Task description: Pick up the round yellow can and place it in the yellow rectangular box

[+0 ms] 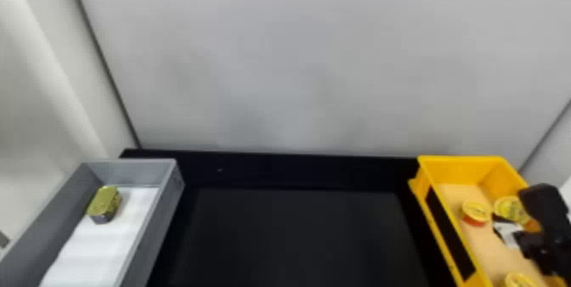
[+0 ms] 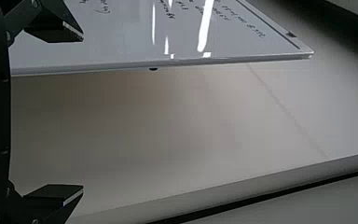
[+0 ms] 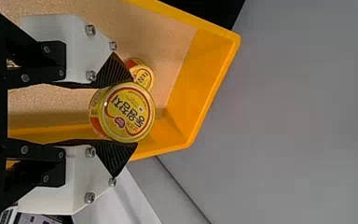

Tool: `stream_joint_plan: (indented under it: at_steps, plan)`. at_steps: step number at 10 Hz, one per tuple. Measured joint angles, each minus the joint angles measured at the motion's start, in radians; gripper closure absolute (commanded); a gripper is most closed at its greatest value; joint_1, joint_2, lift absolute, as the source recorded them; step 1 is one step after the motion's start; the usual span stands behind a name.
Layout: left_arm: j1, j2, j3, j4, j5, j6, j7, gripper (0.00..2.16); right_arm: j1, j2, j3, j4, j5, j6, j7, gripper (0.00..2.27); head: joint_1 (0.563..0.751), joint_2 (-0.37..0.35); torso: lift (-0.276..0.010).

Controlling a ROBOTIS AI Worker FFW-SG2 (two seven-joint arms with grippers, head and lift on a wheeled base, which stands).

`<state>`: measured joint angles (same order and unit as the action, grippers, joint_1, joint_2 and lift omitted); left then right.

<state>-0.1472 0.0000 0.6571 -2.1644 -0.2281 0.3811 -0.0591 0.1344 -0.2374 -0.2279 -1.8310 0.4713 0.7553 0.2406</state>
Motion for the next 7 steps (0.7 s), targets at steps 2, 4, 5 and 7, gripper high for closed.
stream_joint_plan:
  at_steps: [2, 4, 5, 7]
  plan:
    - [0.0, 0.0, 0.001, 0.0, -0.001, 0.0, -0.001, 0.13, 0.0, 0.002, -0.001, 0.031, -0.017, -0.007, -0.004, 0.57, 0.629, 0.012, -0.055]
    - [0.001, 0.0, 0.004, 0.0, -0.002, -0.001, -0.003, 0.13, 0.0, 0.001, 0.001, 0.033, -0.023, -0.007, -0.005, 0.41, 0.629, 0.012, -0.055]
    - [0.001, 0.0, 0.004, 0.0, -0.002, -0.001, -0.004, 0.13, 0.0, 0.0, 0.001, 0.028, -0.023, -0.005, -0.005, 0.32, 0.629, 0.012, -0.055]
    - [0.002, 0.0, 0.006, 0.0, -0.003, -0.001, -0.005, 0.13, -0.001, 0.0, -0.001, 0.021, -0.023, 0.005, -0.004, 0.22, 0.629, 0.012, -0.055]
